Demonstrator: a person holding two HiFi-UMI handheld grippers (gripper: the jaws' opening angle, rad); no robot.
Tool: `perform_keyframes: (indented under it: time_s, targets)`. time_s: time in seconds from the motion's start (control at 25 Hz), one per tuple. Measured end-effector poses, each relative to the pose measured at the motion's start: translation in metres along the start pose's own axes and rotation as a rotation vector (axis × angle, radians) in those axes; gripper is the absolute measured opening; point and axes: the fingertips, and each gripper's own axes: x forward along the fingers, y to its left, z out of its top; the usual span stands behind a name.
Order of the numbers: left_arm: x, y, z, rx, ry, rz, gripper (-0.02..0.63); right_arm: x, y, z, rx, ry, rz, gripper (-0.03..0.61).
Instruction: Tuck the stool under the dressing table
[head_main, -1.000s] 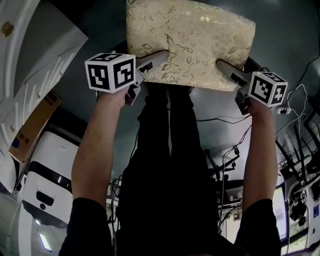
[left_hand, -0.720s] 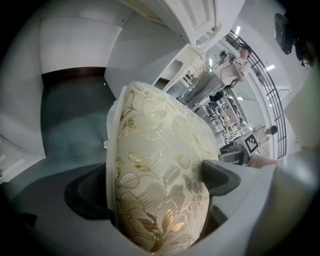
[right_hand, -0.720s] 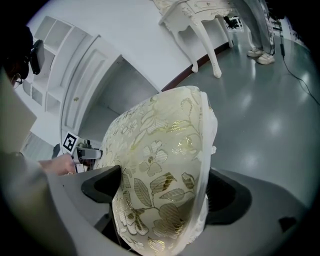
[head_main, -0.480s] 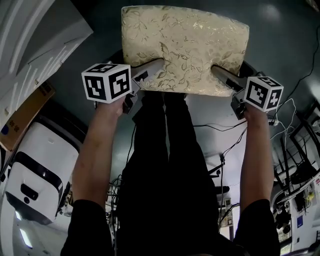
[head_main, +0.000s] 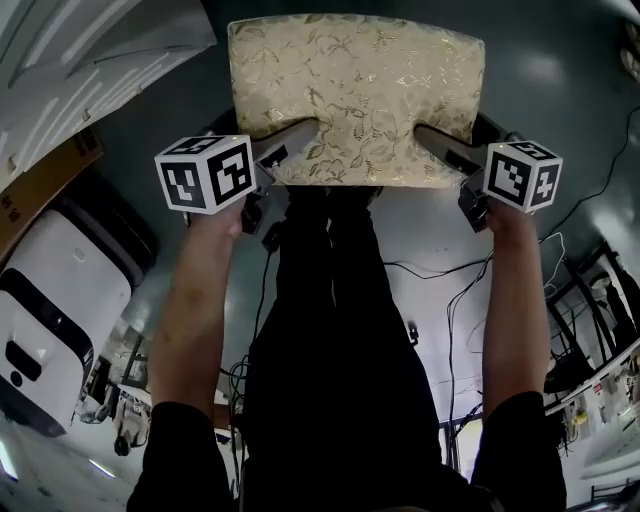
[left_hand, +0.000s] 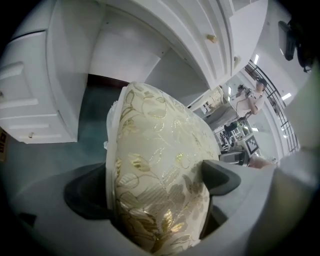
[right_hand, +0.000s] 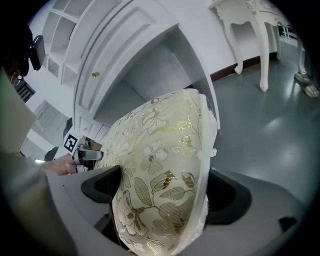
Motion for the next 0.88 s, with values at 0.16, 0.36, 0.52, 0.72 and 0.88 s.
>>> perform_keyframes:
  time_s: [0.16, 0.36, 0.52, 0.72, 0.88]
  targets:
    - [0.007, -0.001, 0.002, 0.044, 0.040, -0.022, 0.563, -0.004, -0.003, -0.012, 0.051, -0.040, -0.029, 0.505]
    - [0.010, 0.003, -0.001, 0.006, 0.017, -0.016, 0.563, 0.001, -0.007, -0.006, 0.027, -0.006, -0.013, 0.504]
    - [0.009, 0.004, -0.005, -0.017, 0.006, -0.034, 0.563, -0.001, -0.002, -0.003, -0.004, -0.008, -0.028, 0.505]
    - [0.009, 0.005, -0.004, -0.016, -0.029, -0.034, 0.563, 0.000, -0.002, 0.003, -0.033, -0.042, -0.026, 0.505]
    - [0.008, 0.004, 0.000, 0.003, -0.036, -0.008, 0.563, 0.002, -0.005, 0.001, -0.010, -0.051, -0.002, 0.505]
